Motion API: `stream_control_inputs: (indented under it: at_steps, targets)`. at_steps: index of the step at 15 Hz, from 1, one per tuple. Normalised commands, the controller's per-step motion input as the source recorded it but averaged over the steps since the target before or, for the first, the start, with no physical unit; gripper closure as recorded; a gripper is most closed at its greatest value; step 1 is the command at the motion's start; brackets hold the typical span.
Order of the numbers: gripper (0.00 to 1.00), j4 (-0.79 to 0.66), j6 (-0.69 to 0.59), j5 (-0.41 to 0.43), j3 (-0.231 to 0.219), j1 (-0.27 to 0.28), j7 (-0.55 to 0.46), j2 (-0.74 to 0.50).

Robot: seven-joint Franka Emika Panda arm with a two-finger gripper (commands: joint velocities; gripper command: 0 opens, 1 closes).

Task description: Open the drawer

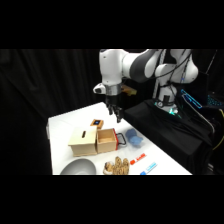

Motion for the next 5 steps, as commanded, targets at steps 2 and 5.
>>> stream_control_inputs:
  at_steps: [2,5]
  targets:
    - [0.0,0.27,-0.46,0.117,0.226,-0.247,-0.26,-0.15]
    - [0.0,0.29,-0.38,0.176,0.165,-0.192,-0.32,-0.09]
